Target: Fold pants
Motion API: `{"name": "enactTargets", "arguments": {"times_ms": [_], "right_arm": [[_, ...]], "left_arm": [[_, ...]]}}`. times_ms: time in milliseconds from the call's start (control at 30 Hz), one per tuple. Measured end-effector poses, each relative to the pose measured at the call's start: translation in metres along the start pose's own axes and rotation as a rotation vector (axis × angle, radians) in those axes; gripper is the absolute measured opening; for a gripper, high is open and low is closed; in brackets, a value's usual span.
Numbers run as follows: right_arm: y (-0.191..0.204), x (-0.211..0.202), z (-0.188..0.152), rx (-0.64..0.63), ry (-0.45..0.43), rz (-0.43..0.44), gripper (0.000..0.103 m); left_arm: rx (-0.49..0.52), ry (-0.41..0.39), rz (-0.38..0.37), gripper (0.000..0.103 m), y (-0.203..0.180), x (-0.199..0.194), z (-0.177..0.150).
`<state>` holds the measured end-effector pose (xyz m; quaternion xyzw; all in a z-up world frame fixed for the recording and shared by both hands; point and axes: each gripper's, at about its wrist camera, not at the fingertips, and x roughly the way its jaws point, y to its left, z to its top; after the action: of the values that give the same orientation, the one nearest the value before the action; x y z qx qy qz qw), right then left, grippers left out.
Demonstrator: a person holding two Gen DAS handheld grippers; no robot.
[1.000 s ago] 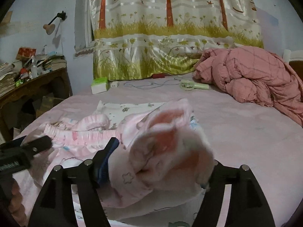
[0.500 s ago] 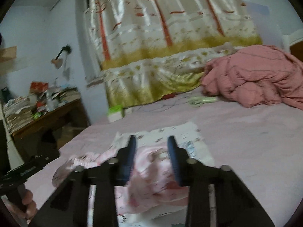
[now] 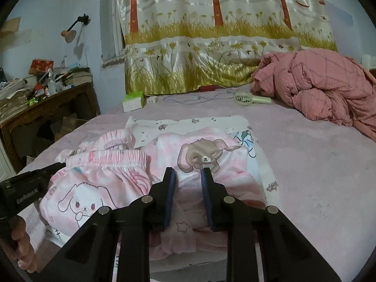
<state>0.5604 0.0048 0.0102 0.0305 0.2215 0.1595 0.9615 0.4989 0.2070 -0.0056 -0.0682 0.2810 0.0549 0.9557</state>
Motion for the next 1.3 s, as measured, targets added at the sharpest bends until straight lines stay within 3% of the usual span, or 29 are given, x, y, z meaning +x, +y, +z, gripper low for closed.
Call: {"name": "enactTargets", "arguments": {"times_ms": [500,600,767,833,933,1033,1100,1167,1300], "right_arm": [[-0.003,0.003,0.003,0.012,0.021,0.008,0.024],[-0.004,0.001,0.007,0.020,0.023,-0.017,0.025],[-0.002,-0.024,0.017,0.047,-0.031,-0.027,0.033],[0.002,-0.037,0.019,0.032,-0.072,-0.055,0.052],[0.013,-0.065,0.023,-0.030,-0.128,-0.124,0.070],[0.018,-0.092,0.023,-0.045,-0.166,-0.109,0.073],[0.019,-0.112,0.023,-0.041,-0.176,-0.088,0.080],[0.022,-0.133,0.026,-0.051,-0.202,-0.067,0.088],[0.025,-0.174,0.022,-0.056,-0.279,-0.061,0.103]], "left_arm": [[0.034,-0.003,0.029,0.016,-0.006,-0.001,-0.001],[0.070,-0.069,0.056,0.016,-0.017,-0.021,0.005],[0.092,-0.214,0.005,0.042,-0.033,-0.072,0.017],[0.127,-0.265,0.044,0.049,-0.042,-0.090,0.020],[0.140,-0.372,0.055,0.074,-0.048,-0.126,0.025],[0.094,-0.430,0.010,0.079,-0.042,-0.159,0.030],[0.085,-0.472,0.026,0.083,-0.040,-0.180,0.029],[0.087,-0.506,0.033,0.096,-0.037,-0.199,0.026],[0.073,-0.501,0.024,0.101,-0.027,-0.217,0.011]]}}
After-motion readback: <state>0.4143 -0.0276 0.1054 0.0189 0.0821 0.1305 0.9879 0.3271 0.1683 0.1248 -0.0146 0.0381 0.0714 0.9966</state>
